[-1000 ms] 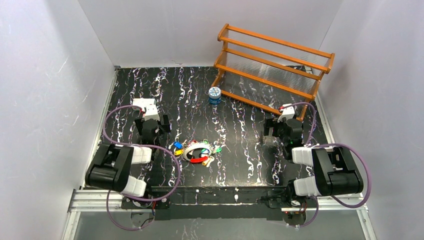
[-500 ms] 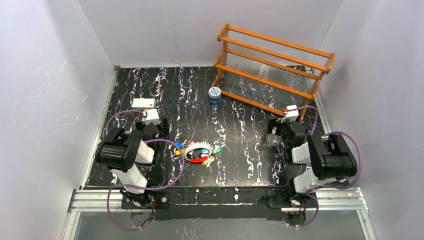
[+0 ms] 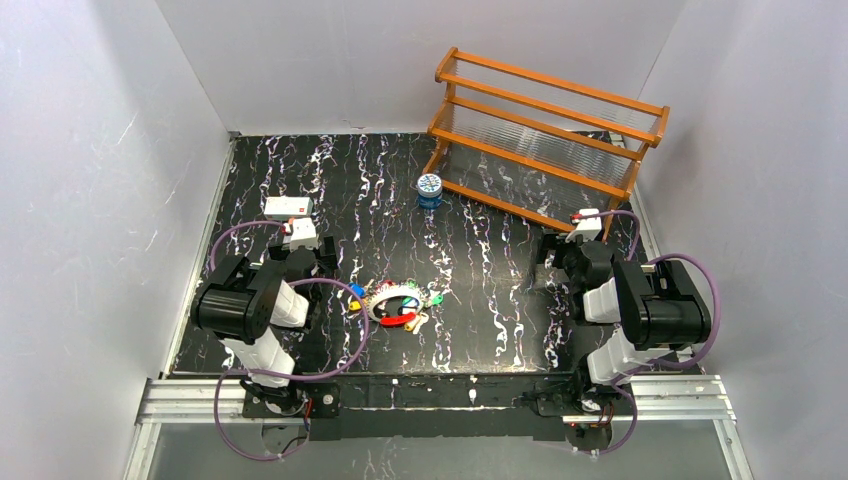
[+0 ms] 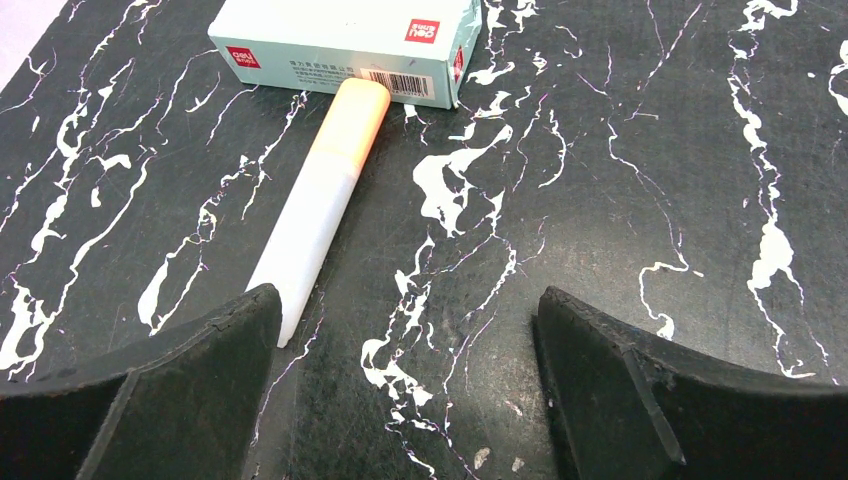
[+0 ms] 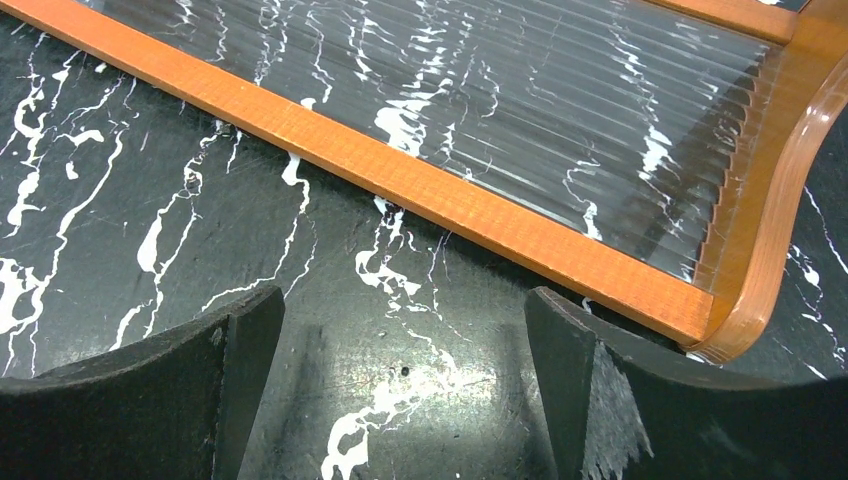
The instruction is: Put the keys on the keyring
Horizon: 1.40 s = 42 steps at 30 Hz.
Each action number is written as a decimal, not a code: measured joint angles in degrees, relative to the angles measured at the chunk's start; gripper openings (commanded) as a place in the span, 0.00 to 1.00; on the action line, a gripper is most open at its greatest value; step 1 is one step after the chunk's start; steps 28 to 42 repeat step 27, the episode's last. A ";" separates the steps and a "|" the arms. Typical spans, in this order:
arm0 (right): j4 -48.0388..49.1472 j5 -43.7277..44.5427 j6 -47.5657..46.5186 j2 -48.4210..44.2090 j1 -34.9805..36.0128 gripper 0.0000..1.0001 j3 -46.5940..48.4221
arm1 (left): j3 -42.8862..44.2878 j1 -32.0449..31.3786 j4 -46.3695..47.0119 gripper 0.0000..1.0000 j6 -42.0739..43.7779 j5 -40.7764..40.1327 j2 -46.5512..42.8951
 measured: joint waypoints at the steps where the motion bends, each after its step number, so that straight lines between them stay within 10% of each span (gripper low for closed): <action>1: -0.07 0.07 0.04 0.00 0.00 0.99 0.00 | 0.00 0.00 0.00 0.98 0.00 0.00 0.00; 42: -1.05 0.66 0.90 0.00 -0.02 0.99 0.02 | 0.00 0.00 -0.09 0.98 0.00 -0.04 0.00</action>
